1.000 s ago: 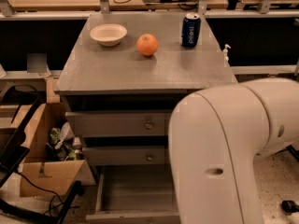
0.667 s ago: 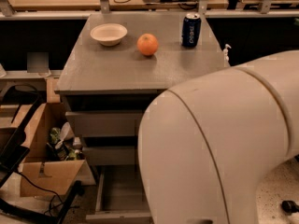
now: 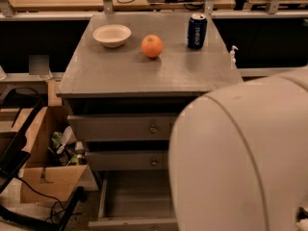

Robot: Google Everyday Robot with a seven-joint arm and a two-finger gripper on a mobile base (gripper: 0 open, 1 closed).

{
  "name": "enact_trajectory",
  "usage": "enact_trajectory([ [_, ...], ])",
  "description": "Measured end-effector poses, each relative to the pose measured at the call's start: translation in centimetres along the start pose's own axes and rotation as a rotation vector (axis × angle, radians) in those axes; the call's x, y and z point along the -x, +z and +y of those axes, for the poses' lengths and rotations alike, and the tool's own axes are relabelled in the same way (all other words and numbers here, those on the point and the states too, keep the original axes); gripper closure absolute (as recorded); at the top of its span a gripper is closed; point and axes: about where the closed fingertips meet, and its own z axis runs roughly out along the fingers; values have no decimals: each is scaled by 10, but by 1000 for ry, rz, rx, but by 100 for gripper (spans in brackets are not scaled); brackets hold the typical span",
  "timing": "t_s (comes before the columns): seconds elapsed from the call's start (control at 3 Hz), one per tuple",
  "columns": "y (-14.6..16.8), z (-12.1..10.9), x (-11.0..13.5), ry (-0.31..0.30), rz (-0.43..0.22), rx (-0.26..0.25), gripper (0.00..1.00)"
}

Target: Open bottom drawer

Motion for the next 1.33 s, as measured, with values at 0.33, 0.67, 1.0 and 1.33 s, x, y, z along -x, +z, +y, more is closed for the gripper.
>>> enact_trajectory([
  [0.33, -17, -31, -27, 56, -48, -59, 0],
  [0.67, -52, -37, -91, 138, -99, -132, 0],
  [1.0, -92, -17, -140, 150, -131, -191, 0],
  [1.33, -151, 37, -184, 74, -80, -205, 0],
])
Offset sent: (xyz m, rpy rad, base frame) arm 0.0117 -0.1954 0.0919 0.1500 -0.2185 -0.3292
